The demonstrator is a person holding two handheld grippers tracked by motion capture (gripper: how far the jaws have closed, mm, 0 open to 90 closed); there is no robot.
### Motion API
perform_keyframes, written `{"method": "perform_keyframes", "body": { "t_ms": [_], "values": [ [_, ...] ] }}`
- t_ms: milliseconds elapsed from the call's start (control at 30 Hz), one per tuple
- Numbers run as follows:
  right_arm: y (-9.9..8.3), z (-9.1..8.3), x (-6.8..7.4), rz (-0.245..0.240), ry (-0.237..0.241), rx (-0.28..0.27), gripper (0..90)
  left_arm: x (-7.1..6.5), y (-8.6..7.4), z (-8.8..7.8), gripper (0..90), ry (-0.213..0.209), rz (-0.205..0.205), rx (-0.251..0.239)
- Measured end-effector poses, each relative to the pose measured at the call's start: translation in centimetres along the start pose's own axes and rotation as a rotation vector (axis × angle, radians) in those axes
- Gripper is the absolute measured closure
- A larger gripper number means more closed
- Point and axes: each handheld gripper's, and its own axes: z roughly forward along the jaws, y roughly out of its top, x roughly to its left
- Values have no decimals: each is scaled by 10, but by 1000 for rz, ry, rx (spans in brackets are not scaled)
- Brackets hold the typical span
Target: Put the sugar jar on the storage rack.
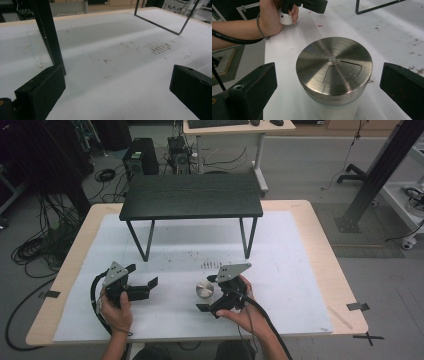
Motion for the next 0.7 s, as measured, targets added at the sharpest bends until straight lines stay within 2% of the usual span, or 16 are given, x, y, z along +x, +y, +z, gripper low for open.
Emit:
{"method": "perform_keyframes", "body": {
  "t_ms": [700],
  "values": [
    [-1, -1, 0, -4, 0, 1, 13, 0, 0, 0, 6, 1, 3, -1]
  ]
}}
